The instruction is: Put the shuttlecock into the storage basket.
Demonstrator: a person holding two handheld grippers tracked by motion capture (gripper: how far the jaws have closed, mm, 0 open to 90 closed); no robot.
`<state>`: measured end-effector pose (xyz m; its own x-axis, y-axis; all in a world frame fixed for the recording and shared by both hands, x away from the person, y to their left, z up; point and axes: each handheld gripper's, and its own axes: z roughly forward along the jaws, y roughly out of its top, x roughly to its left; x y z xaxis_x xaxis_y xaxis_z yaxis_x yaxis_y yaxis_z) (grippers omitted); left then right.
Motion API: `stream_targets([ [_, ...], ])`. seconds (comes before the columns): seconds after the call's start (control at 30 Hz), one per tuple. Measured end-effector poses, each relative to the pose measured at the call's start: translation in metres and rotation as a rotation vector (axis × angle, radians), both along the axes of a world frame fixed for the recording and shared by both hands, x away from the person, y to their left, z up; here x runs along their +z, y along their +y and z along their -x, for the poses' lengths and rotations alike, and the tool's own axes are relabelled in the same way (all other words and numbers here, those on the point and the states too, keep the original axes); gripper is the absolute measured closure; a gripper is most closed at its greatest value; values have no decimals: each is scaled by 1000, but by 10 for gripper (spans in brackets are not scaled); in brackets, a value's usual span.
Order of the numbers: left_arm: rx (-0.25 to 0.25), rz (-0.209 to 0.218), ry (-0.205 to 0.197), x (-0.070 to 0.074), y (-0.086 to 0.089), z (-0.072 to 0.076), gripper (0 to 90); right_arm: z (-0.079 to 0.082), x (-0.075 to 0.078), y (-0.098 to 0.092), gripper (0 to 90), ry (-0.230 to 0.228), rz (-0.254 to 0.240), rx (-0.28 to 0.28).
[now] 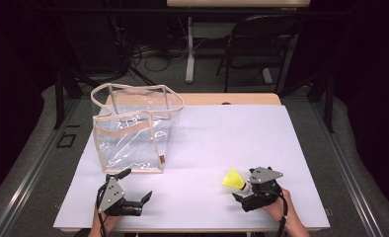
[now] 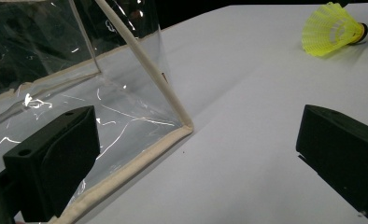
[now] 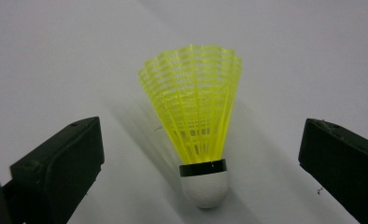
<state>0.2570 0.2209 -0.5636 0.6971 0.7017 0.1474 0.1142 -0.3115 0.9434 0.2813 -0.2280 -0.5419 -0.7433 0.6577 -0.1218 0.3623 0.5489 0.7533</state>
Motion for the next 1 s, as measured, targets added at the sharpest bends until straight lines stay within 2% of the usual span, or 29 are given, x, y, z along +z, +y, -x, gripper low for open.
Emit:
stream_targets([
  [0.17,0,-2,0,0,0,0,0,-3,2,1,0,23,27,3],
  [0.37,-5,1,0,0,0,0,0,-8,6,2,61,66,75,6],
  [0.4,-7,1,0,0,0,0,0,-9,8,2,97,77,99,12],
  [0.53,-6,0,-1,0,0,0,0,-10,9,2,155,93,112,10],
  [0.63,-7,-2,-1,0,0,0,0,-10,9,3,225,100,139,19],
  [0.7,-10,-4,-1,0,0,0,0,-10,9,4,275,106,138,14],
  [0.83,-9,-3,-2,0,-1,0,0,-13,7,7,394,145,186,25],
  [1.0,-9,-2,-4,0,0,1,0,-15,5,8,467,163,213,26],
])
